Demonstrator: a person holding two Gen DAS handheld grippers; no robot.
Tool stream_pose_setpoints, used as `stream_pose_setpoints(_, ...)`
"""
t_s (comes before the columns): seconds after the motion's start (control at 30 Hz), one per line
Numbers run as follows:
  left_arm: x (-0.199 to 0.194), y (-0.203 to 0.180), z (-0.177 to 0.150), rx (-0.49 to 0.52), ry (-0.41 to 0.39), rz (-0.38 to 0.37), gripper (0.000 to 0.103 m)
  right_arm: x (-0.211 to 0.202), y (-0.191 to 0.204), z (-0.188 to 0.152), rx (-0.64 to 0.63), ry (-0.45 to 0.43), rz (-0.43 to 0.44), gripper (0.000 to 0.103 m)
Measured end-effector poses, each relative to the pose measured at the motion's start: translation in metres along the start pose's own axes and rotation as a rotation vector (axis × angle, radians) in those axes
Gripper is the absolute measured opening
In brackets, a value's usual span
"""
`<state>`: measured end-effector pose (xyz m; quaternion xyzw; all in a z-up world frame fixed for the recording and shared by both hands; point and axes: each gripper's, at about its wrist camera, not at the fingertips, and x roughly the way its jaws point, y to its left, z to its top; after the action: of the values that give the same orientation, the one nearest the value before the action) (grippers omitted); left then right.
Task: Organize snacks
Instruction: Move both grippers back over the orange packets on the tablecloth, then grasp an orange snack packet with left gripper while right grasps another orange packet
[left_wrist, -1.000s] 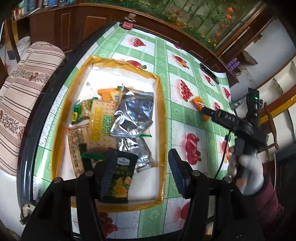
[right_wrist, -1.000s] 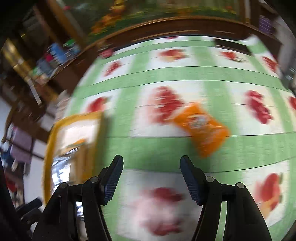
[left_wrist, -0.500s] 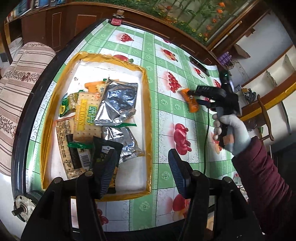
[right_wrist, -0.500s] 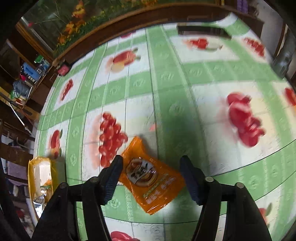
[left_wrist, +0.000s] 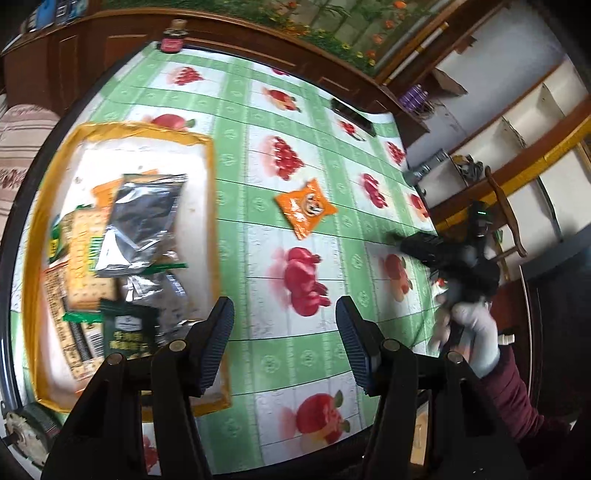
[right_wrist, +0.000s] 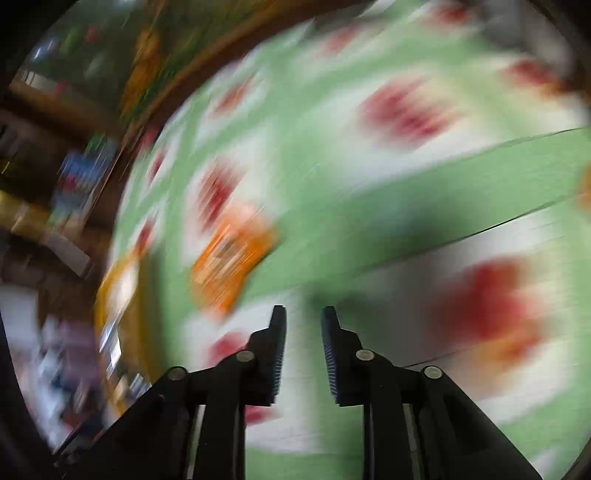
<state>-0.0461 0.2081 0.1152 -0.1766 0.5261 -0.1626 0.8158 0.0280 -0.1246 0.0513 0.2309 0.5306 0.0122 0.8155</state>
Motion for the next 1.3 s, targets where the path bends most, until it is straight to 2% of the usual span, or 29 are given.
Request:
stream_pose_setpoints(0.03, 0.002, -0.002, 0.000, 0.004, 0.006, -0.003, 0.056, -0.018, -0.021, 0.008, 0.041, -0.088, -0.085, 0.054)
stream_pose_setpoints(0.07, 0.004, -0.004, -0.001, 0.010, 0.014, -0.005, 0.056, -0.035, -0.044, 0.016, 0.098, -0.173, -0.177, 0.071)
stream_pose_setpoints(0.1, 0.006, -0.006, -0.002, 0.016, 0.021, -0.005, 0.056, -0.053, -0.073, 0.025, 0.185, -0.259, -0.265, 0.073)
stream_pose_setpoints(0.17, 0.009, -0.010, -0.003, 0.026, 0.034, -0.003, 0.056, -0.072, -0.117, 0.036, 0.312, -0.341, -0.346, 0.073)
stream_pose_setpoints(0.27, 0.011, -0.013, -0.004, 0.031, 0.040, -0.001, 0.056, -0.071, -0.167, 0.051, 0.411, -0.328, -0.387, 0.072)
stream_pose_setpoints(0.37, 0.013, -0.014, -0.005, 0.031, 0.045, 0.003, 0.056, -0.052, -0.187, 0.056, 0.384, -0.253, -0.390, 0.067)
stream_pose_setpoints(0.4, 0.014, -0.015, -0.005, 0.031, 0.046, 0.004, 0.056, -0.045, -0.186, 0.057, 0.367, -0.226, -0.385, 0.062)
stream_pose_setpoints(0.47, 0.016, -0.017, -0.004, 0.028, 0.048, 0.002, 0.056, -0.035, -0.176, 0.052, 0.322, -0.191, -0.369, 0.060)
stream_pose_setpoints(0.63, 0.024, -0.025, -0.002, 0.033, 0.056, -0.015, 0.056, -0.015, -0.124, 0.039, 0.156, -0.113, -0.337, 0.061)
stream_pose_setpoints(0.8, 0.033, -0.040, -0.001, 0.065, 0.073, -0.026, 0.056, -0.004, -0.071, 0.008, -0.002, -0.048, -0.292, 0.061)
stream_pose_setpoints(0.93, 0.040, -0.050, -0.001, 0.089, 0.087, -0.026, 0.056, -0.004, -0.050, -0.008, -0.070, -0.013, -0.248, 0.061)
stream_pose_setpoints(1.07, 0.048, -0.054, 0.003, 0.101, 0.095, -0.020, 0.056, -0.021, -0.060, -0.012, -0.040, -0.037, -0.170, 0.062)
stream_pose_setpoints(1.3, 0.064, -0.060, 0.018, 0.138, 0.105, -0.008, 0.056, -0.037, -0.064, -0.019, -0.102, -0.061, -0.246, 0.067)
